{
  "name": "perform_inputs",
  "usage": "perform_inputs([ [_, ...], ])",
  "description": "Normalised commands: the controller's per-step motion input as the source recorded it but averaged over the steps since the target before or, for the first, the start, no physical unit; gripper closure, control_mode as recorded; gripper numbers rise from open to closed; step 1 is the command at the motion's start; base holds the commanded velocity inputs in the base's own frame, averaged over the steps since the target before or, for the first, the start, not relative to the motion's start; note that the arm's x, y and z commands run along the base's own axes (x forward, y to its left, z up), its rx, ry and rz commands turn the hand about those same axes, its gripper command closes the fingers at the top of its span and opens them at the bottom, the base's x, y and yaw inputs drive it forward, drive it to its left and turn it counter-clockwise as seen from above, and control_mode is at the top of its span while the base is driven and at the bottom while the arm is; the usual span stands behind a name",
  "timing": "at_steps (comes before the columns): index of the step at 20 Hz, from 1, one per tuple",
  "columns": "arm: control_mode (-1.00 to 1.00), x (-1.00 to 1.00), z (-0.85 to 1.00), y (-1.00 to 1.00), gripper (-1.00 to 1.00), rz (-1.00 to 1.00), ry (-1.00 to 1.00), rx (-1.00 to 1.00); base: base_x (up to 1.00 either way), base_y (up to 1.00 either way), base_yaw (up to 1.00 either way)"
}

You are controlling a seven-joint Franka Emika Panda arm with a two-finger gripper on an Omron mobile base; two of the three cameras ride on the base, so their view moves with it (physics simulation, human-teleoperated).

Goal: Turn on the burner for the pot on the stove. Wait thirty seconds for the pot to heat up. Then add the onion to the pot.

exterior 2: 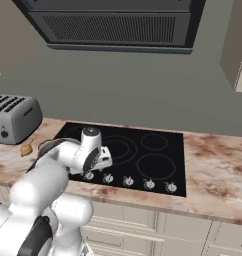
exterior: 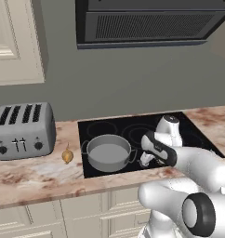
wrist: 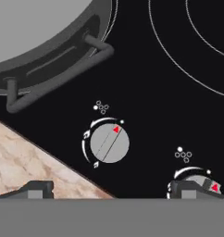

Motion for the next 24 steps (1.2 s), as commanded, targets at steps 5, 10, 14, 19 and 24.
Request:
perform_inputs([
  [5, -1.00, 0.14, -0.52, 0.00, -1.00, 0.08, 0.05, 0.00, 0.00, 0.00, 0.00],
  [10, -1.00, 0.05, -0.39, 0.08, -1.00, 0.03, 0.02, 0.00, 0.00, 0.00, 0.00],
  [14, -1.00, 0.08, -0.31, 0.13, -1.00, 0.03, 0.01, 0.00, 0.00, 0.00, 0.00],
  [19, -1.00, 0.10, -0.31, 0.16, -1.00, 0.03, 0.02, 0.00, 0.00, 0.00, 0.00],
  [24, -1.00, 0.00, -0.43, 0.08, 1.00, 0.05, 0.01, 0.00, 0.00, 0.00, 0.00],
])
